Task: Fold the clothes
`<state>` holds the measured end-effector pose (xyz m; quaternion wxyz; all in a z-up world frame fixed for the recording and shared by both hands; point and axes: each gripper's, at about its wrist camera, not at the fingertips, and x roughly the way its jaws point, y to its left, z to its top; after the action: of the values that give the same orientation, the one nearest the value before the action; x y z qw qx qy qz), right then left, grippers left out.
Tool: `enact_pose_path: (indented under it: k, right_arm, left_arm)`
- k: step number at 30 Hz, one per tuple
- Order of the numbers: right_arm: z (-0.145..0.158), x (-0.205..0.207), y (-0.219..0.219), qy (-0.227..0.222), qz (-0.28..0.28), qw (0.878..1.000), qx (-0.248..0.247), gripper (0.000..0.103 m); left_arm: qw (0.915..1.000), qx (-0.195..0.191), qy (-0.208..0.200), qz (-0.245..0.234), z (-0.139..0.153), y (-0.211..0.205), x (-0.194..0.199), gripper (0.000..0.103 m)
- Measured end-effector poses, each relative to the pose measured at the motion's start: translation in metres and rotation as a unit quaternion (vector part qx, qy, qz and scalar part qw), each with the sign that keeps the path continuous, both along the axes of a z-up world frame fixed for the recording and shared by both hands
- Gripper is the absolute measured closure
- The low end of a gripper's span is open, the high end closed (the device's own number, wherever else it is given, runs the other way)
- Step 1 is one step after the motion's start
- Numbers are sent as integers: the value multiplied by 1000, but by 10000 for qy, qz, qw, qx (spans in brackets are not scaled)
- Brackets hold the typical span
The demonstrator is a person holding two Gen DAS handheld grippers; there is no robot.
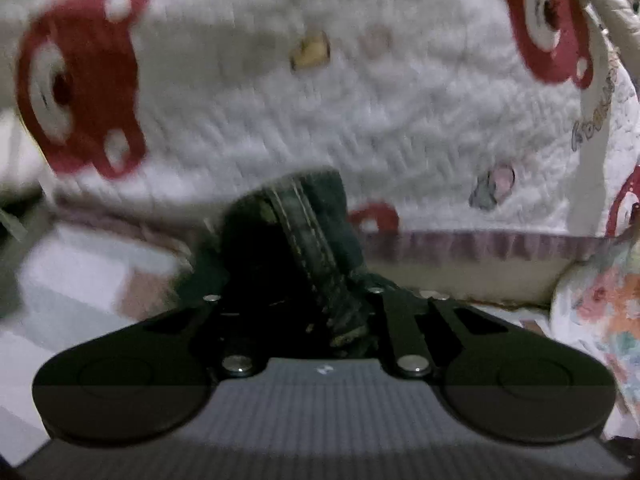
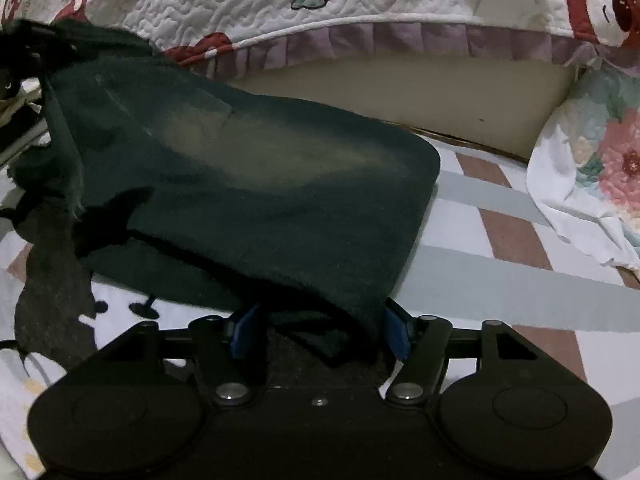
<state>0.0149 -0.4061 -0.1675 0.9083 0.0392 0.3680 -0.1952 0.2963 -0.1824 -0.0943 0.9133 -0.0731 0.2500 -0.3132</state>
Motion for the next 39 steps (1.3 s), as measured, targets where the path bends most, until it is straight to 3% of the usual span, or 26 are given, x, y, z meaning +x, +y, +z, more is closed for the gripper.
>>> enact_pose_path:
  k: [2,4,5,7,12,17,19,20,22,25,27,29,31,33,35,37,38,39]
  right_arm:
    - [0,-3,3,0,5,10000,-68,34]
    - [-1,-5,7,0,10,9999,-136,34]
    - [-1,-6,9,0,13,9999,-170,34]
    - [-1,-9,11,7,5,9998,-212,34]
    - [0,-18,26,99,183,9985,-506,34]
    - [-3,-14,35,66,349,9964,-769,36]
    - [-4,-12,35,25,300,9955,-897,44]
    - [-4,-10,34,15,251,9950,-963,49]
    - [-5,-8,31,-23,123,9949,-1000,58]
    - [-4,-7,29,-159,51,9955,-930,64]
    - [-3,-7,33,-241,20,9945,-1020,66]
    - [-4,-7,35,-293,-46,9941,-1043,66]
    - [-6,-6,31,-356,-278,9957,-806,63]
    - [-6,-5,23,-501,-661,9962,-272,50]
    - [-5,-4,13,-675,-1077,9913,349,47]
    - [-4,-3,5,-823,-1383,9834,840,47]
    - [-2,-2,5,-879,-1329,9837,837,48]
    - [1,-1,5,-975,-1272,9835,838,55]
  left_arm:
    - [9994,270,131,182,-17,13,-5,92]
    - [9944,408,843,499,-47,30,-3,93]
    - [9898,299,1222,661,-59,39,0,93]
    - [9848,-107,1537,795,-68,51,5,93]
    - [9948,518,612,624,-52,20,-1,95]
    - [9992,66,-162,350,-16,22,4,97]
    - [9977,30,-481,475,-3,22,6,97]
    - [9975,-40,-361,604,-6,27,10,97]
    - [9958,-40,332,848,-35,38,22,97]
    - [9812,-118,1473,1243,-86,55,35,97]
    - [9742,-440,1754,1352,-94,63,38,97]
    - [9785,-164,1608,1278,-89,52,35,97]
    - [9806,85,1482,1277,-90,43,32,97]
    - [9797,147,1483,1344,-95,39,31,96]
    - [9767,4,1625,1401,-103,41,34,96]
    - [9737,-170,1770,1424,-109,45,36,95]
    - [9742,-137,1752,1415,-109,46,36,95]
    - [9753,-73,1709,1399,-109,46,35,95]
